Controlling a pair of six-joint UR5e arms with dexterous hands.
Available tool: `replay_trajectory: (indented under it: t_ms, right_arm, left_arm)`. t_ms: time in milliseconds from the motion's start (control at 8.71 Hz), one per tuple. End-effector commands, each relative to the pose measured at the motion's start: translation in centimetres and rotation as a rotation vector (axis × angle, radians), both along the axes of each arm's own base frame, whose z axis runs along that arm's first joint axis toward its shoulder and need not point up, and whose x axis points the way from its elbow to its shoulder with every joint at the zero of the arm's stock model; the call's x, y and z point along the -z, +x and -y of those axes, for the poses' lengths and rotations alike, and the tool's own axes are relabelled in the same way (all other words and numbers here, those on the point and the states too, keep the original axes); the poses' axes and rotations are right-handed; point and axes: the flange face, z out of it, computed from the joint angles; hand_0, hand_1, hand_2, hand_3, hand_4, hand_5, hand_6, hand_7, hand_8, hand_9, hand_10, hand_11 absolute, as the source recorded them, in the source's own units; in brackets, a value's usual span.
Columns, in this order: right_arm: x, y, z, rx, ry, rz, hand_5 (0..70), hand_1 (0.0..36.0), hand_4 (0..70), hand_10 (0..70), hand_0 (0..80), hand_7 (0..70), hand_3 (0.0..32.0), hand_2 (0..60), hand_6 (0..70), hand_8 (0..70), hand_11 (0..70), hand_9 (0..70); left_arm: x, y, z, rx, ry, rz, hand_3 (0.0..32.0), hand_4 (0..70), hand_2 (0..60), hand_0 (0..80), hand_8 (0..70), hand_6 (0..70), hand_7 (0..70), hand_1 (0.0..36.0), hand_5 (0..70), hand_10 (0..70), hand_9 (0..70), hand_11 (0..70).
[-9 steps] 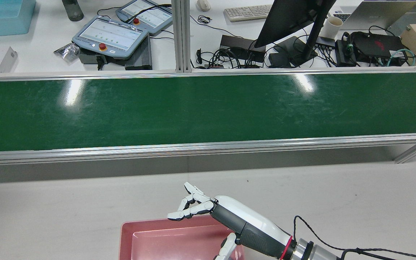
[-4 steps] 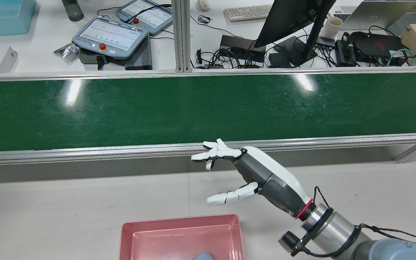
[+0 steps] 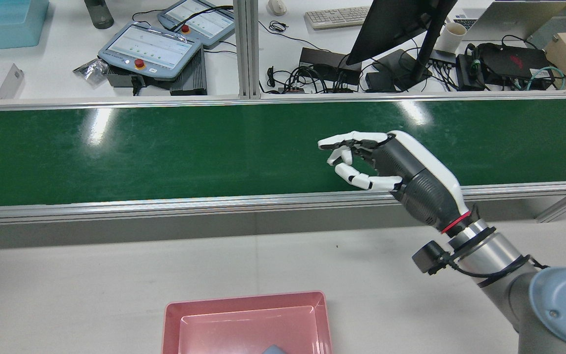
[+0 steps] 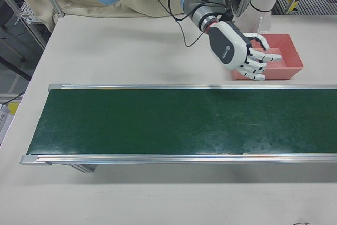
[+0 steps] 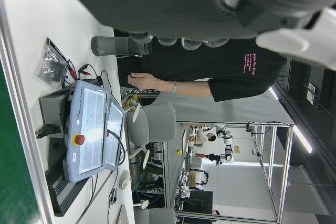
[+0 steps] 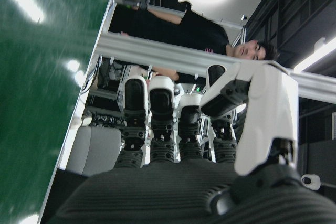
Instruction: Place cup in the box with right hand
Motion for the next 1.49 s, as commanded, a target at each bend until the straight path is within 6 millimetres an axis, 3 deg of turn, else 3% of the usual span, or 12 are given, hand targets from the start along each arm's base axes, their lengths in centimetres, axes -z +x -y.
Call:
replay_trajectory:
  t_ms: [0, 115, 230, 345, 459, 574, 804, 1378]
  right_arm:
    - [-10.2, 12.2, 2.9, -0.216, -0.178, -0.062, 20.5, 36.0, 21.5, 39.7, 52.0, 70.0, 0.0, 60.0, 43.7, 70.0, 58.0, 70.0]
    - [-11.5, 14.7, 3.1, -0.267, -0.204, -0.087, 21.0, 36.0, 17.8, 40.6, 51.4, 70.0, 0.0, 60.0, 44.1, 70.0, 59.2, 70.0]
    - [-13.2, 15.9, 3.7, -0.289, -0.231, -0.113, 22.7, 36.0, 20.7, 42.7, 57.1, 70.0, 0.0, 60.0, 45.3, 70.0, 62.6, 70.0]
    - [-14.2, 16.8, 4.1, -0.315, -0.248, -0.118, 25.4, 36.0, 23.8, 45.7, 69.3, 70.0, 0.0, 60.0, 47.4, 70.0, 67.3, 70.0]
    - [-14.1, 19.1, 4.5, -0.366, -0.247, -0.107, 28.4, 36.0, 30.4, 48.5, 80.0, 70.0, 0.0, 60.0, 49.6, 70.0, 70.0, 70.0]
    - [-14.1, 21.4, 5.0, -0.418, -0.239, -0.100, 29.2, 36.0, 30.2, 49.8, 80.0, 70.0, 0.0, 60.0, 50.2, 70.0, 70.0, 70.0]
    - [-13.9, 21.8, 5.2, -0.422, -0.235, -0.094, 30.8, 36.0, 25.5, 55.0, 80.0, 70.0, 0.0, 60.0, 52.1, 70.0, 70.0, 70.0]
    - [-11.7, 22.2, 4.4, -0.415, -0.192, -0.044, 29.3, 36.0, 23.9, 52.2, 79.3, 70.0, 0.0, 60.0, 51.0, 70.0, 70.0, 70.0]
  left_arm:
    - [-0.1, 0.0, 0.0, 0.000, -0.001, 0.000, 0.0, 0.0, 0.0, 0.0, 0.0, 0.0, 0.0, 0.0, 0.0, 0.0, 0.0, 0.0]
    - [-0.1, 0.0, 0.0, 0.000, -0.001, 0.000, 0.0, 0.0, 0.0, 0.0, 0.0, 0.0, 0.0, 0.0, 0.0, 0.0, 0.0, 0.0]
    - [-0.1, 0.0, 0.0, 0.000, -0.001, 0.000, 0.0, 0.0, 0.0, 0.0, 0.0, 0.0, 0.0, 0.0, 0.0, 0.0, 0.0, 0.0]
    - [-0.1, 0.0, 0.0, 0.000, -0.002, 0.000, 0.0, 0.0, 0.0, 0.0, 0.0, 0.0, 0.0, 0.0, 0.0, 0.0, 0.0, 0.0]
    - [-0.1, 0.0, 0.0, 0.000, -0.002, 0.000, 0.0, 0.0, 0.0, 0.0, 0.0, 0.0, 0.0, 0.0, 0.0, 0.0, 0.0, 0.0]
    - [-0.1, 0.0, 0.0, 0.000, -0.002, 0.000, 0.0, 0.0, 0.0, 0.0, 0.0, 0.0, 0.0, 0.0, 0.0, 0.0, 0.0, 0.0]
    - [-0.1, 0.0, 0.0, 0.000, -0.001, 0.000, 0.0, 0.0, 0.0, 0.0, 0.0, 0.0, 0.0, 0.0, 0.0, 0.0, 0.0, 0.0]
    - [-0.1, 0.0, 0.0, 0.000, -0.002, 0.000, 0.0, 0.0, 0.0, 0.0, 0.0, 0.0, 0.0, 0.0, 0.0, 0.0, 0.0, 0.0]
